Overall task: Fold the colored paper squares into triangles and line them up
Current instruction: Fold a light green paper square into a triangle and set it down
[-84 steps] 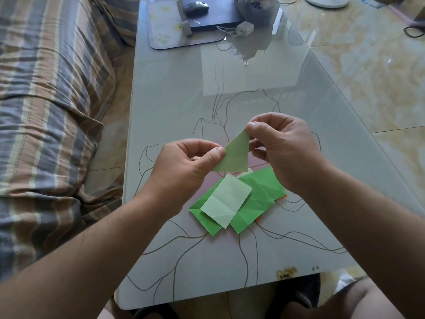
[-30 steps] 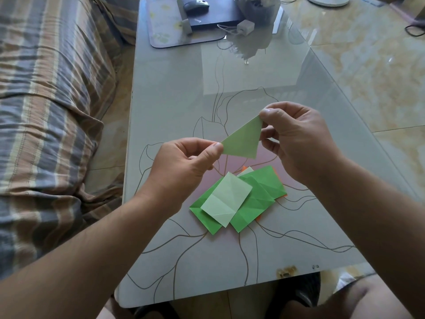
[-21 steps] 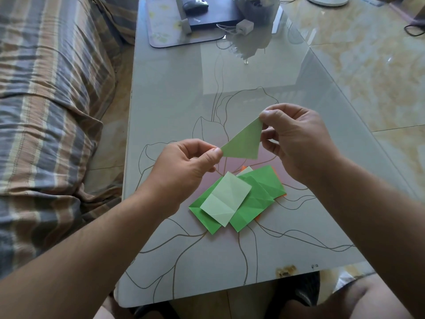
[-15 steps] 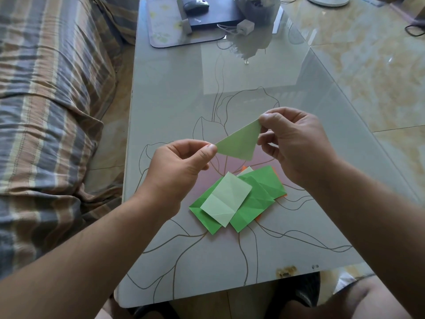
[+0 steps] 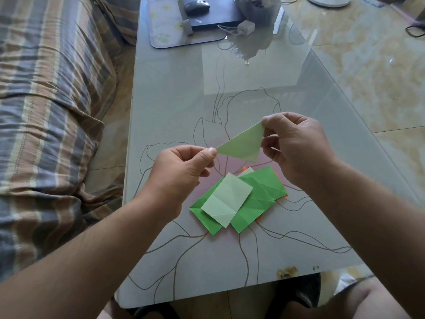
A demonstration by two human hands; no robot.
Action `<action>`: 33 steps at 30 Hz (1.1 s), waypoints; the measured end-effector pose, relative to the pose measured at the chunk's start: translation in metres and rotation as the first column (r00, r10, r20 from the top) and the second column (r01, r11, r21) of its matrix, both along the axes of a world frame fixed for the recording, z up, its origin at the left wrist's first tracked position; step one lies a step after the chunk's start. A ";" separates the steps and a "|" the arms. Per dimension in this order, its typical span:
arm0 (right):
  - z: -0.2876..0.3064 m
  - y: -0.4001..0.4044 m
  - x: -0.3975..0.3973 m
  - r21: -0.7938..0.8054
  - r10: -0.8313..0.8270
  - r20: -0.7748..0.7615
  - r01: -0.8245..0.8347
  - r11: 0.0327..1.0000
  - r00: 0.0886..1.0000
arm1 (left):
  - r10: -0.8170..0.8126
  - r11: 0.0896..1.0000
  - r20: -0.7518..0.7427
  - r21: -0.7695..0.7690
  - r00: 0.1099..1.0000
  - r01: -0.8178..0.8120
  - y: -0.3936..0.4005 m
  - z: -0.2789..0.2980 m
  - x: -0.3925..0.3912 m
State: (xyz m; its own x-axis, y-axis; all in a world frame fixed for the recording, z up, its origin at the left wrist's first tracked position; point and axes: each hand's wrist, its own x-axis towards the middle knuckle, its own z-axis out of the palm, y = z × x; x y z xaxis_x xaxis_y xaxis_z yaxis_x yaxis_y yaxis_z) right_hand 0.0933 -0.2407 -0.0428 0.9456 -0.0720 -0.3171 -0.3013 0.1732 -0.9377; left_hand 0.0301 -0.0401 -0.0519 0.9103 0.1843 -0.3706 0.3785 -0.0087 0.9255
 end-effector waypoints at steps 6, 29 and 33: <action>0.001 -0.003 0.004 0.055 -0.047 -0.045 0.049 0.997 0.998 | 0.031 0.999 -0.004 -0.022 1.000 -0.031 0.000 0.004 0.000; 0.003 0.008 -0.012 -0.170 0.381 -0.044 -0.382 0.908 0.924 | -0.176 0.974 0.349 0.197 0.920 0.111 0.002 0.001 0.000; 0.007 0.003 -0.011 -0.178 0.433 0.062 -0.417 0.891 0.899 | -0.064 0.990 0.206 -0.108 0.976 0.087 0.002 0.002 0.004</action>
